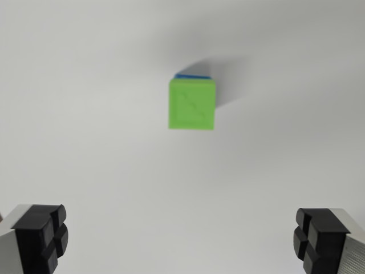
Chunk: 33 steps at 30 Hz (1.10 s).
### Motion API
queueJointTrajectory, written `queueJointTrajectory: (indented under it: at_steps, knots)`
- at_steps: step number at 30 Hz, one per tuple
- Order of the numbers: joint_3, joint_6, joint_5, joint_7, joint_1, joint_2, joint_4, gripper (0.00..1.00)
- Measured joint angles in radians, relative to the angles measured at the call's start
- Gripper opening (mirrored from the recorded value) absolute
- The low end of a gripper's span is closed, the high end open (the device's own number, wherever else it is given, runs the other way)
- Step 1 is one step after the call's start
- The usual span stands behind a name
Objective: Stack cube
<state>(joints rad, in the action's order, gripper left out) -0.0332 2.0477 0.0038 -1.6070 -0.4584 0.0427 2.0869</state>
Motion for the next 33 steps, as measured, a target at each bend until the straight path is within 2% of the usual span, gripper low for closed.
queueJointTrajectory:
  at_steps: [14,33]
  knots:
    - [0.0,-0.056,0.0,0.0,0.0,0.015,-0.041,1.0]
    - [0.0,-0.058,0.0,0.0,0.0,0.014,-0.043,1.0]
